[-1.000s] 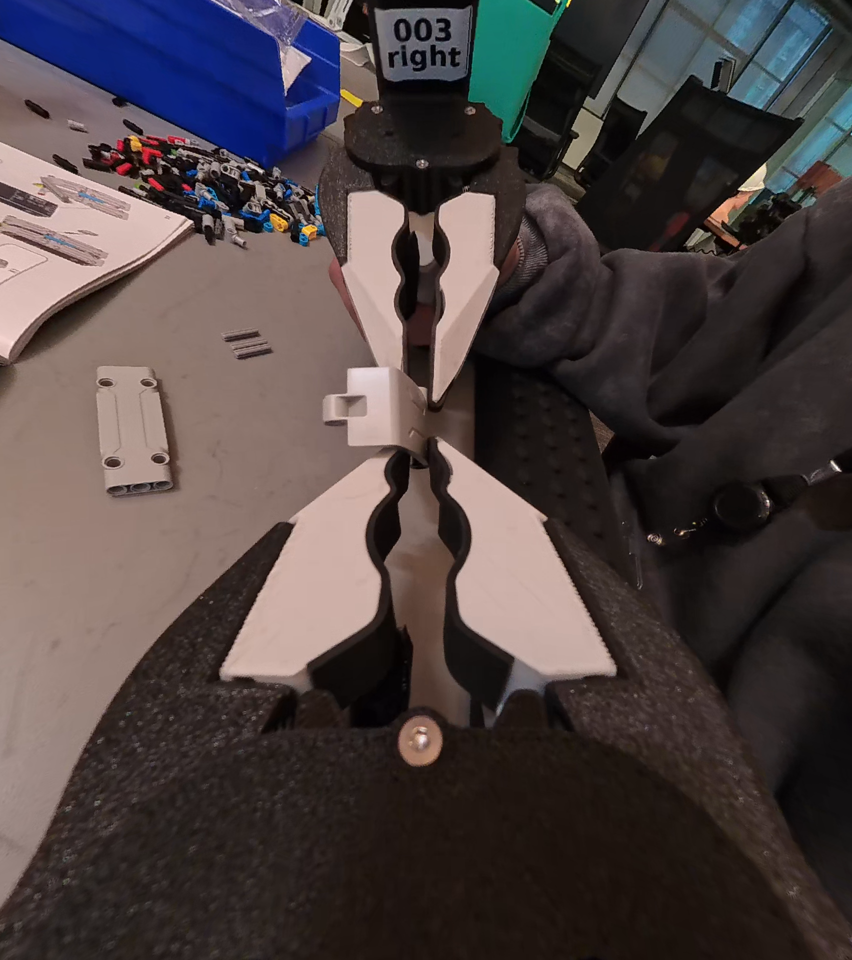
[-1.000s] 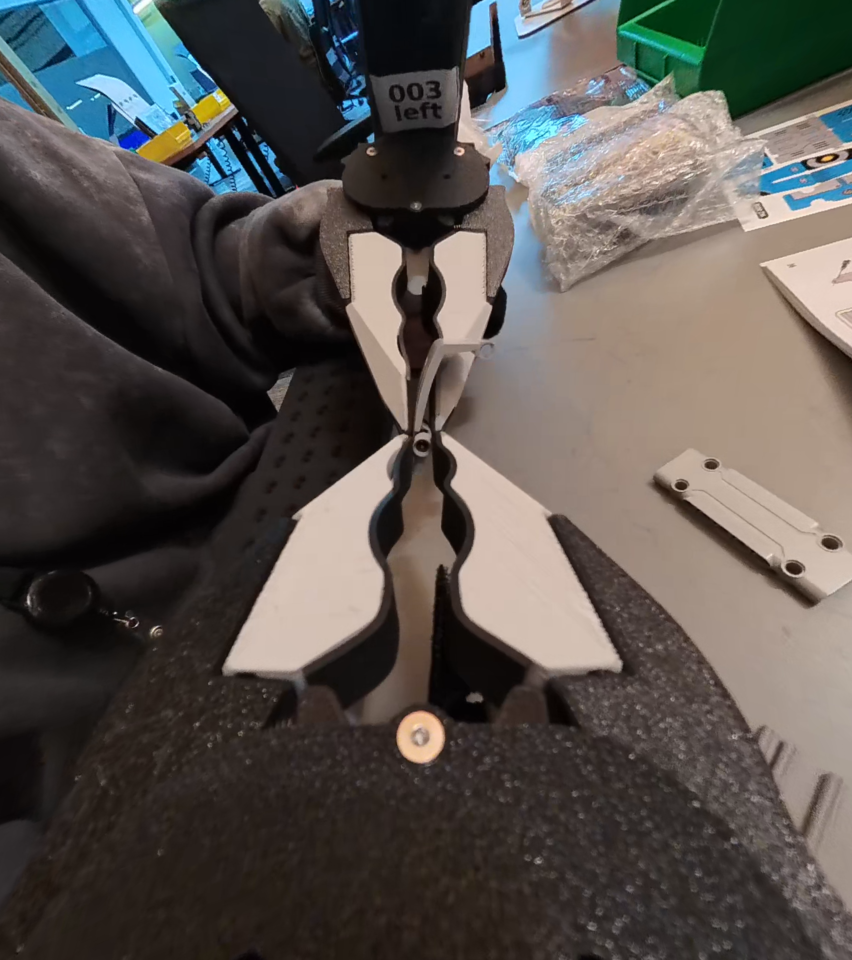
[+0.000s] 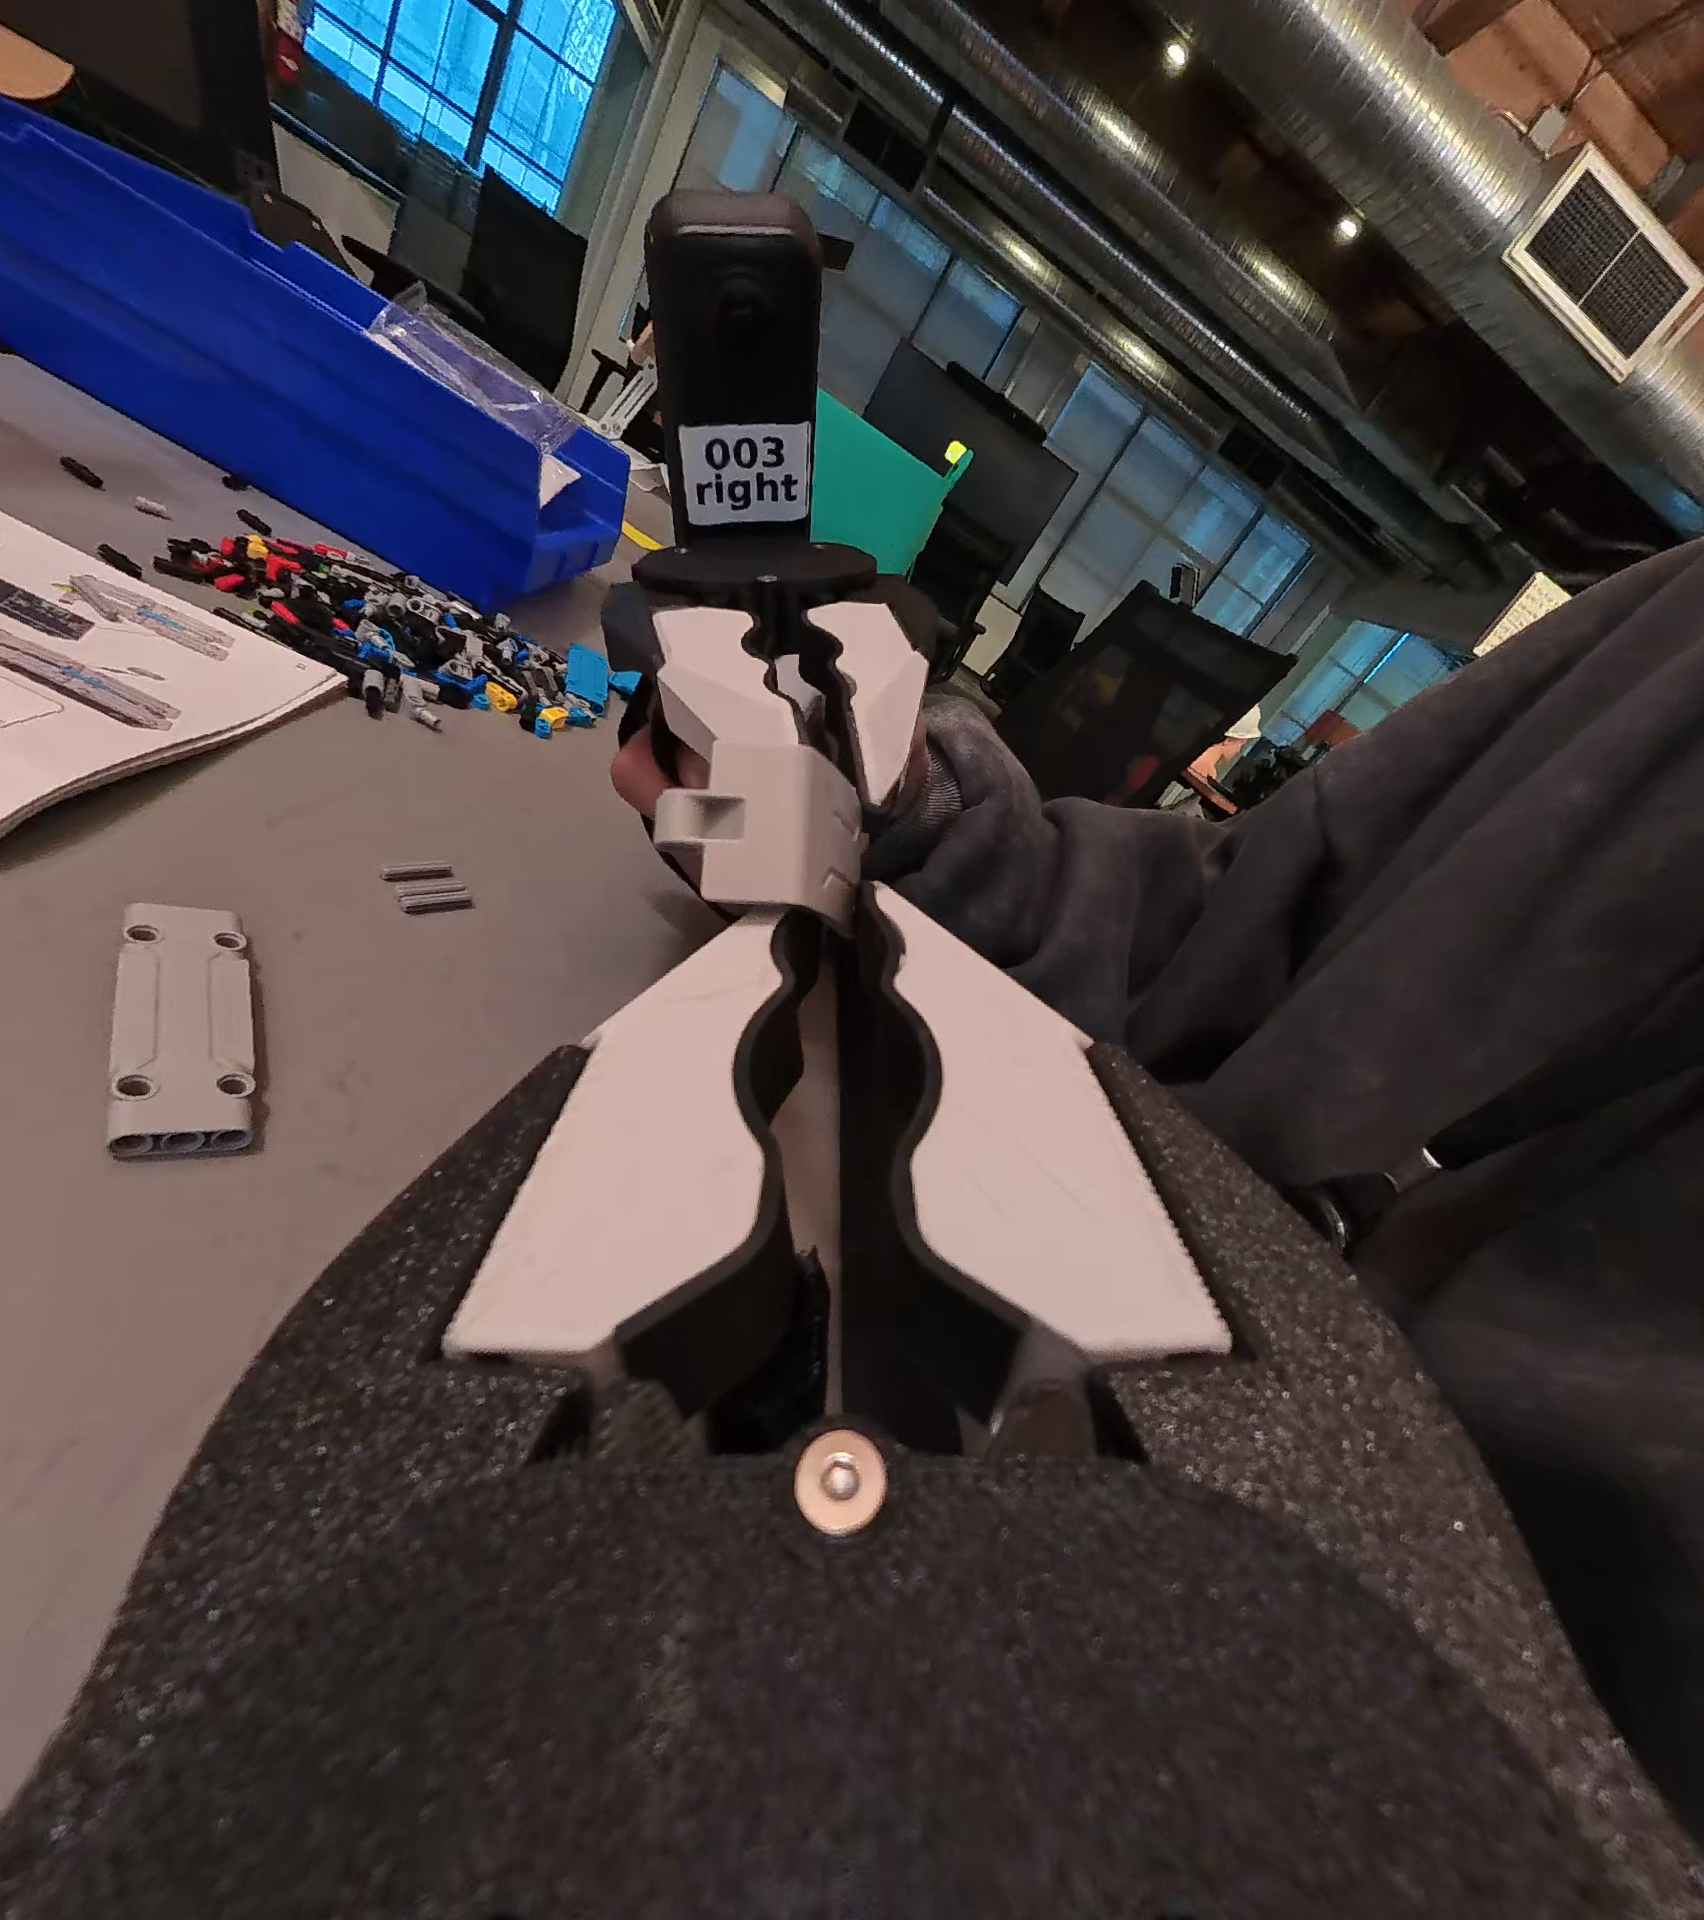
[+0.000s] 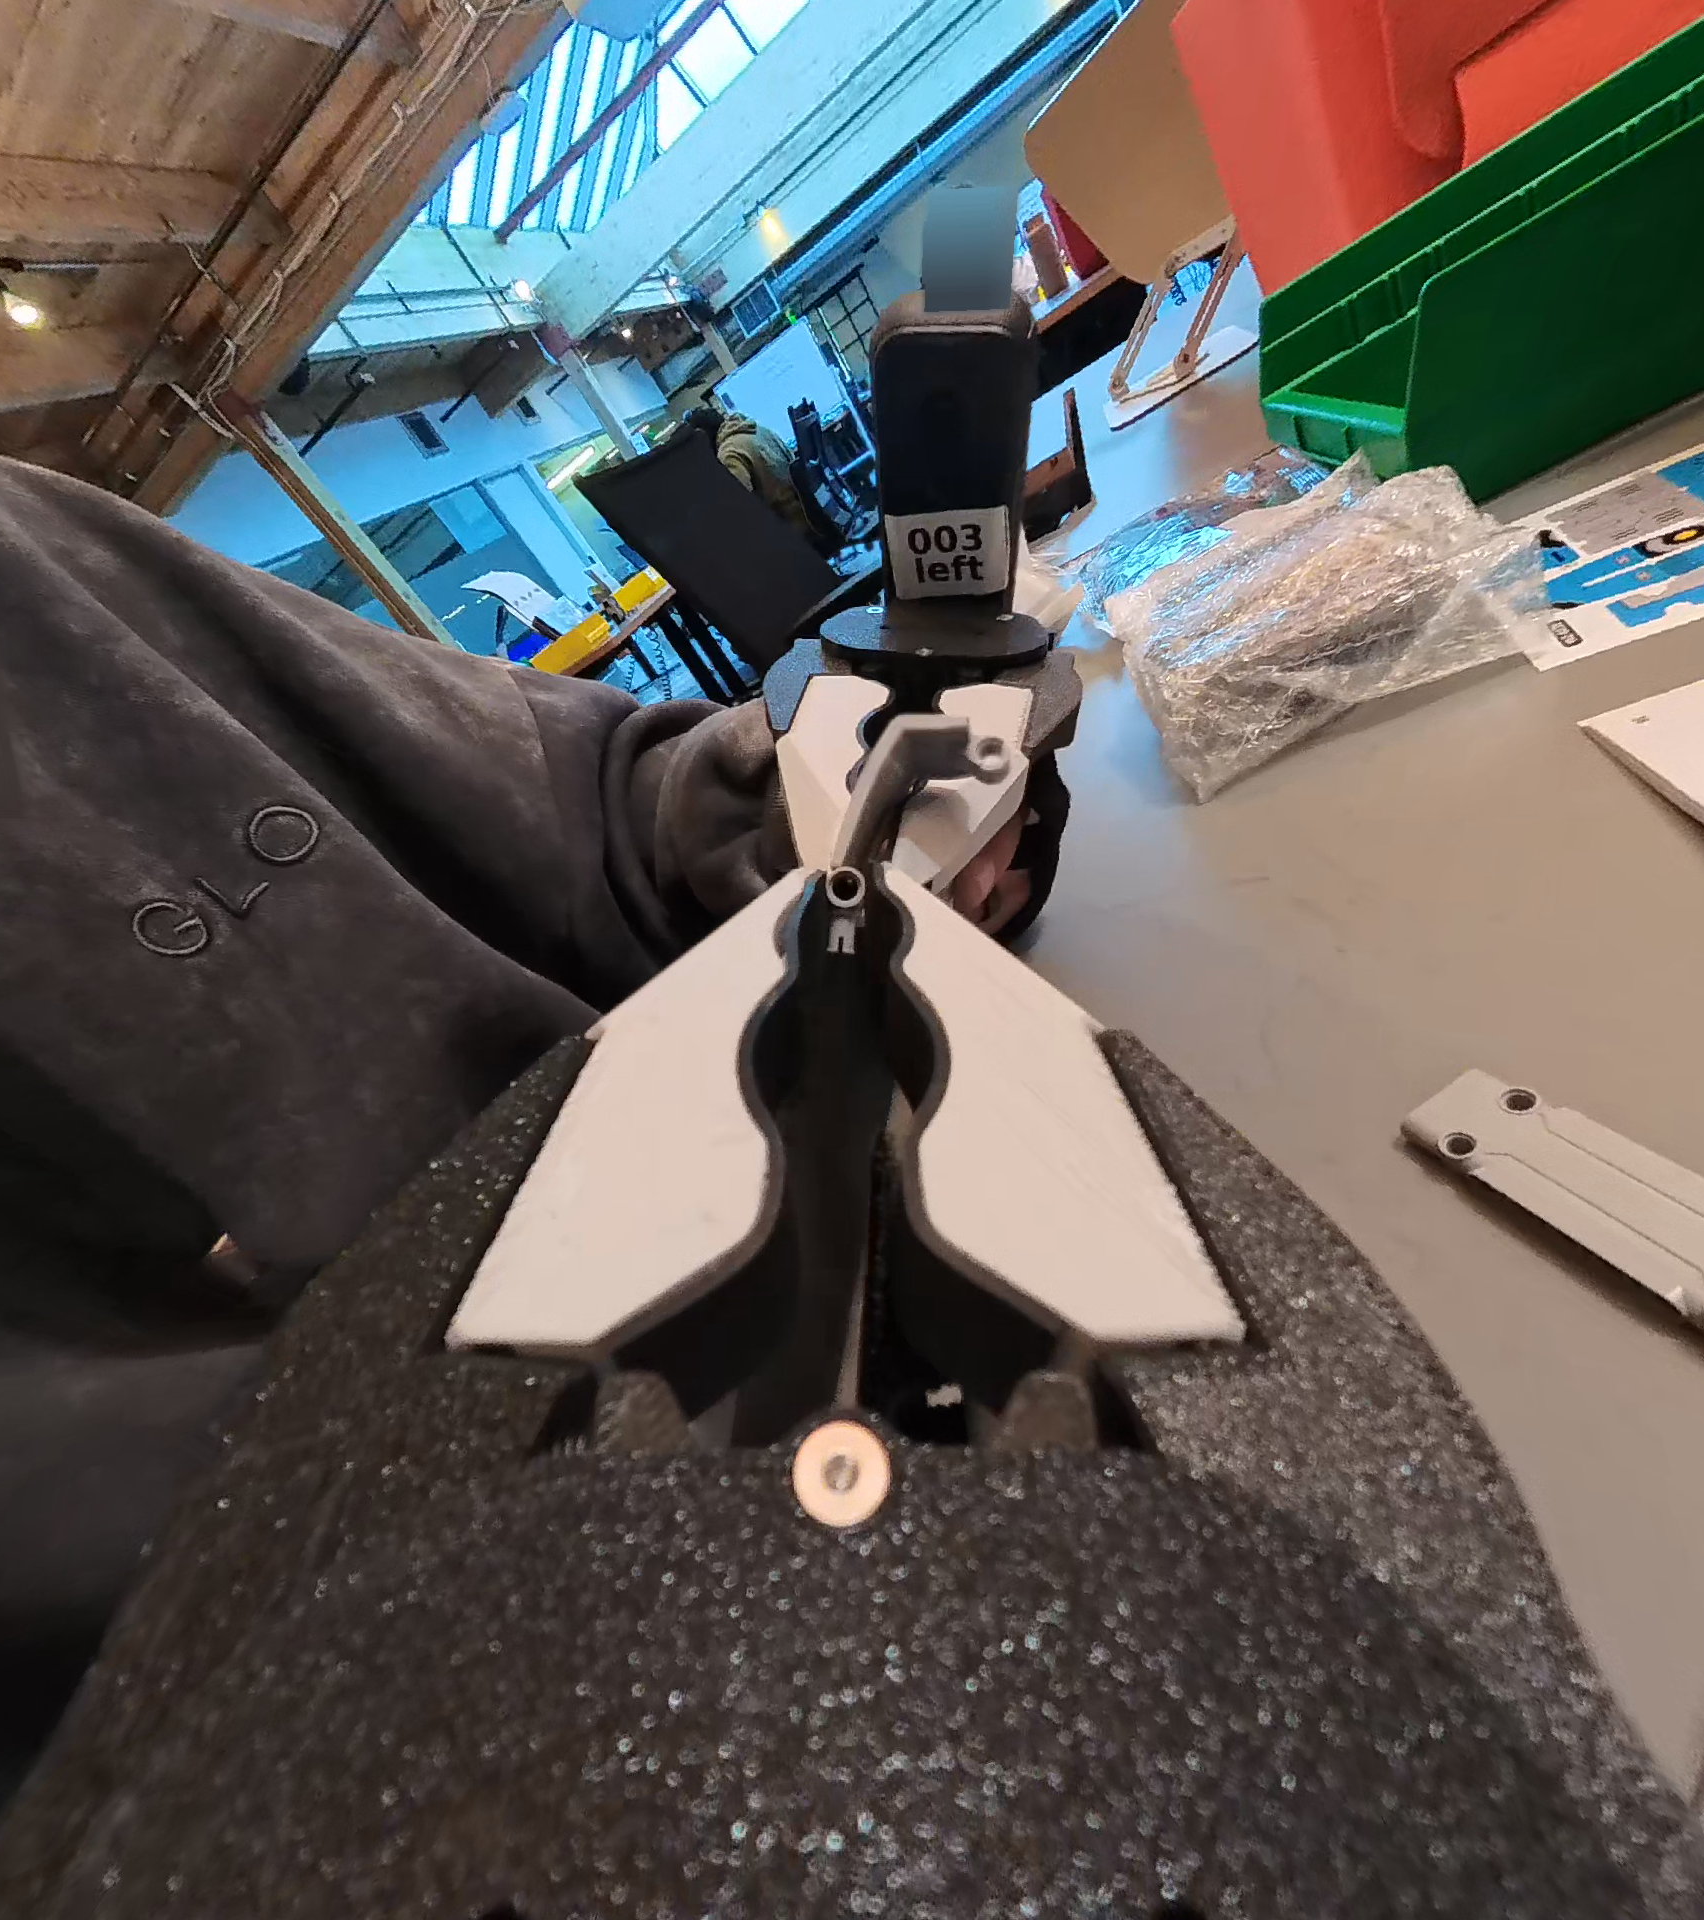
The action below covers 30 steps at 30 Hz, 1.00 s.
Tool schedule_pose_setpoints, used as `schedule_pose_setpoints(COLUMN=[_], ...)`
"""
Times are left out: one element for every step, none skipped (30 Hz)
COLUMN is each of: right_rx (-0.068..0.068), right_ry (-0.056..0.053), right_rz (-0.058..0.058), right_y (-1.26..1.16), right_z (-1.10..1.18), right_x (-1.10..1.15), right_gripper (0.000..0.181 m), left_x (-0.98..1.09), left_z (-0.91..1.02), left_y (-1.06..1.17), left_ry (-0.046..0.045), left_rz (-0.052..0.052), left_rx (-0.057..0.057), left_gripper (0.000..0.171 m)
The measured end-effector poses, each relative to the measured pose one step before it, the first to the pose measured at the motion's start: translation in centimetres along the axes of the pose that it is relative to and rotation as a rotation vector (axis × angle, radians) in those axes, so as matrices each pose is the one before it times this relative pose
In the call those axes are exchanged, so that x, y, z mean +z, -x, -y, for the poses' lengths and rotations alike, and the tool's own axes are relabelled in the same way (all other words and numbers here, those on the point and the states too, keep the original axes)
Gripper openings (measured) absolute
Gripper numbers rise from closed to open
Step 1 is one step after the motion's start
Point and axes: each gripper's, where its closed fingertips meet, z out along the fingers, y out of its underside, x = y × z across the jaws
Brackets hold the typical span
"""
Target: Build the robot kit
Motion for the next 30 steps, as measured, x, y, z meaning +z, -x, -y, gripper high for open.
schedule_pose_setpoints(right_rx=[0.0009,-0.0015,0.0026,0.0055,0.0026,0.0063,0.0050,-0.0045,0.0031,-0.0031,-0.0035,0.0007,-0.0010,-0.0117,-0.0240,-0.0336,-0.0326,-0.0324,-0.0454,-0.0768,-0.1046,-0.1121,-0.0963,-0.0689,-0.0454,-0.0278,-0.0206,-0.0224,-0.0266,-0.0269], right_ry=[-0.0016,0.0029,0.0066,0.0092,0.0312,0.0049,0.0055,0.0034,0.0113,0.0084,-0.0029,-0.0106,-0.0106,-0.0106,-0.0159,-0.0181,-0.0156,-0.0051,0.0068,0.0236,0.0345,0.0318,0.0312,0.0407,0.0391,0.0236,0.0192,0.0155,0.0096,0.0096], right_rz=[-0.0030,-0.0050,-0.0011,-0.0045,-0.0213,-0.0087,-0.0012,-0.0093,-0.0091,-0.0054,-0.0045,-0.0069,-0.0096,-0.0192,-0.0354,-0.0317,-0.0270,-0.0229,-0.0345,-0.0561,-0.0811,-0.0874,-0.0884,-0.0767,-0.0354,-0.0398,-0.0478,-0.0244,-0.0294,-0.0587], right_y=[-0.070,-0.071,-0.047,-0.122,-0.383,-0.203,-0.048,-0.118,-0.186,-0.090,-0.029,-0.102,-0.165,-0.227,-0.368,-0.257,-0.177,-0.117,-0.177,-0.283,-0.409,-0.344,-0.402,-0.389,0.131,-0.005,-0.202,0.115,0.048,-0.460], right_z=[0.043,-0.034,-0.130,-0.195,-0.593,-0.191,-0.058,-0.038,-0.159,-0.108,0.124,0.188,0.150,0.180,0.352,0.405,0.309,0.117,-0.064,-0.333,-0.386,-0.289,-0.266,-0.349,-0.287,-0.063,0.049,0.118,0.185,0.157], right_x=[0.000,-0.012,0.015,0.013,0.210,0.084,-0.033,-0.012,-0.013,-0.039,-0.043,-0.019,-0.019,-0.022,-0.132,-0.267,-0.291,-0.204,-0.032,0.190,0.313,0.367,0.409,0.504,0.567,0.558,0.515,0.444,0.318,0.141], right_gripper=[0.005,0.005,0.005,0.005,0.006,0.006,0.005,0.005,0.006,0.006,0.006,0.006,0.006,0.006,0.014,0.026,0.026,0.025,0.026,0.031,0.034,0.034,0.037,0.044,0.048,0.052,0.055,0.056,0.054,0.046], left_x=[0.001,0.032,0.047,0.033,0.112,-0.020,0.052,0.009,0.018,0.059,0.012,-0.036,-0.035,-0.051,-0.115,-0.170,-0.195,-0.193,-0.191,-0.161,-0.154,-0.144,-0.143,-0.123,-0.060,0.021,0.084,0.101,0.121,0.112], left_z=[0.043,-0.060,-0.158,-0.166,-0.172,-0.070,-0.117,-0.041,-0.148,-0.097,0.073,0.130,0.097,0.123,0.190,0.165,0.146,0.230,0.266,0.233,0.240,0.231,0.322,0.312,0.246,0.133,-0.002,0.035,-0.005,-0.039], left_y=[0.048,0.072,0.057,0.131,0.254,0.204,0.068,0.122,0.180,0.068,0.018,0.101,0.142,0.112,0.123,0.295,0.428,0.456,0.430,0.371,0.356,0.325,0.267,0.384,0.282,0.159,0.077,0.091,-0.029,-0.090], left_ry=[-0.00301,0.00335,0.00987,0.00949,0.01140,0.00052,0.00663,0.00413,0.00745,0.00563,-0.00251,-0.00560,-0.00572,-0.00784,-0.01186,-0.01181,-0.01195,-0.01574,-0.01636,-0.01420,-0.01537,-0.01456,-0.01926,-0.01965,-0.01608,-0.01102,-0.00516,-0.00949,-0.00643,-0.00298], left_rz=[0.0010,0.0037,0.0078,0.0132,0.0145,0.0081,-0.0002,0.0060,0.0111,0.0036,0.0032,0.0044,0.0014,-0.0022,-0.0015,0.0055,0.0072,0.0092,0.0100,0.0062,0.0066,0.0068,0.0057,0.0118,0.0075,0.0018,0.0012,0.0069,-0.0009,-0.0044], left_rx=[-0.0034,-0.0002,0.0071,0.0078,-0.0046,-0.0055,-0.0062,-0.0011,0.0004,0.0021,0.0066,0.0008,-0.0095,-0.0135,-0.0154,-0.0218,-0.0325,-0.0325,-0.0273,-0.0270,-0.0281,-0.0246,-0.0222,-0.0240,-0.0230,-0.0217,-0.0168,-0.0102,-0.0087,-0.0070], left_gripper=[0.004,0.004,0.003,0.004,0.003,0.003,0.004,0.003,0.004,0.004,0.004,0.004,0.005,0.005,0.005,0.005,0.005,0.005,0.005,0.005,0.005,0.005,0.005,0.005,0.005,0.005,0.005,0.005,0.005,0.005])
